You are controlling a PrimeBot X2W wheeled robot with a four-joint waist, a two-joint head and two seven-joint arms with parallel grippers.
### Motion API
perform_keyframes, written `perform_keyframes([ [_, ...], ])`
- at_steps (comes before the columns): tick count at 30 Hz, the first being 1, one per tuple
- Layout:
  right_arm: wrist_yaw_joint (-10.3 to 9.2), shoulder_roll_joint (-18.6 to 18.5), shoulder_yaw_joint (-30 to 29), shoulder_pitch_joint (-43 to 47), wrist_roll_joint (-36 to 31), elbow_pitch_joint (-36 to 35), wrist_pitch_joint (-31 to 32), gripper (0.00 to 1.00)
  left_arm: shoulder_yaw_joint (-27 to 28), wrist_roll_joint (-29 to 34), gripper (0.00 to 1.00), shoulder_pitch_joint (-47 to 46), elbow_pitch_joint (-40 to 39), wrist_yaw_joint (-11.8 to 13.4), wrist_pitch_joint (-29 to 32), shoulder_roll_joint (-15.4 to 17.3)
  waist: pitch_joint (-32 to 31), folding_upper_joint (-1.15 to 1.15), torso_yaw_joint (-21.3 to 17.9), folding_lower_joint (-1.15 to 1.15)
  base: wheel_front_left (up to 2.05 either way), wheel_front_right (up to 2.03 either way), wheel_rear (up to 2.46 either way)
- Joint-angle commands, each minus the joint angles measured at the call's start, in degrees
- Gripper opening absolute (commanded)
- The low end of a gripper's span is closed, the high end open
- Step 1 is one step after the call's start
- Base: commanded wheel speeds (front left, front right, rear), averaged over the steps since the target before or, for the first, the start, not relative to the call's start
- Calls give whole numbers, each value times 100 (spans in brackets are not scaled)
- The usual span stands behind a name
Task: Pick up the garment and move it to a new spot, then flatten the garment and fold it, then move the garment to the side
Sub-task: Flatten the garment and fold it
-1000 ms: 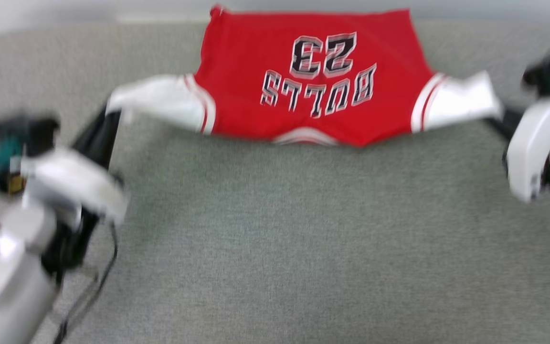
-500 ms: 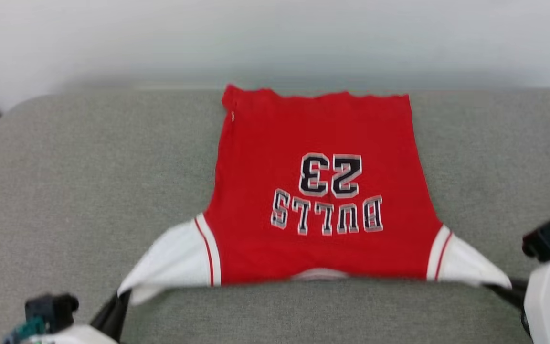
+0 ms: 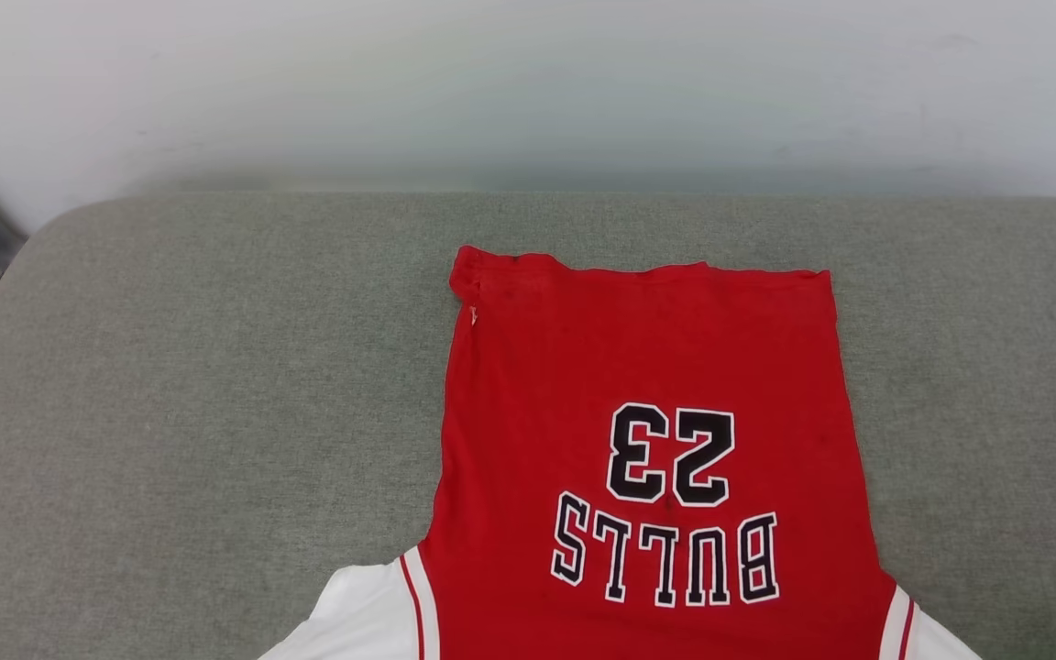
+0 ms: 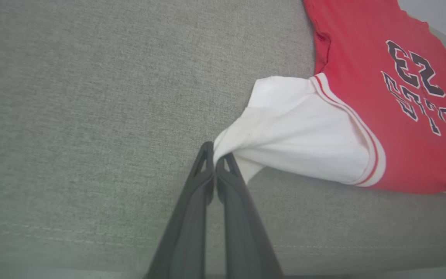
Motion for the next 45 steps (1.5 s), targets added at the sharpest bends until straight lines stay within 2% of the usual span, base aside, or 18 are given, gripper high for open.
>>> perform_keyframes([
  [1,-4,-28,-154,135,21,-26,-21,0,7,85,0,-19,-22,-7,-31,-57,61,0,21,2,0,0,0],
  [2,-4,-11,-255,170,-9,-51,-14,0,-9,123,0,-69,-33,-29,-31,-68,90,0,21,2,0,0,0],
  [3,-4,4,-369,170,-60,-51,-34,12,-22,162,0,-126,-33,-33,-32,-81,115,0,23,2,0,0,0],
  [4,-4,23,-482,171,-96,-61,-23,41,-25,202,0,-189,-34,-37,-33,-100,136,0,25,2,0,0,0],
  [5,-4,30,-614,137,-174,-99,-44,100,-37,238,0,-233,-33,-42,-33,-117,161,0,28,2,0,0,0],
  [14,-3,-322,-2302,-621,-630,-730,48,100,-108,587,0,-724,-117,-49,-28,-249,528,0,157,2,0,0,0],
  [17,-3,-417,-2850,-1137,-856,-909,408,100,-125,717,0,-955,-158,-68,-28,-286,771,0,266,2,0,0,0],
  [21,-3,-312,-3235,-2009,-1084,-1027,1374,100,-176,892,0,-1309,-188,-122,-17,-387,1181,0,446,2,0,0,0],
  [25,-3,-9,-3212,-2965,-1349,-834,2742,100,-240,1058,0,-1677,-194,-208,-20,-521,1631,0,640,2,0,0,0],
  [29,-3,422,-3096,-3910,-1737,-305,4178,100,-288,1225,0,-2011,-160,-300,-24,-667,2048,0,852,2,0,0,0],
  [33,-3,928,-3128,-4598,-2180,280,5121,100,-333,1373,0,-2313,-146,-380,-28,-831,2412,0,1055,2,0,0,0],
  [39,-3,1620,-3281,-4974,-2836,889,5550,100,-362,1542,0,-2636,-113,-497,-37,-1052,2841,0,1279,2,0,0,0],
  [45,-3,1779,-3218,-4476,-3024,1195,5569,100,-358,1665,0,-2797,-24,-588,-29,-1256,3065,0,1408,2,0,0,0],
])
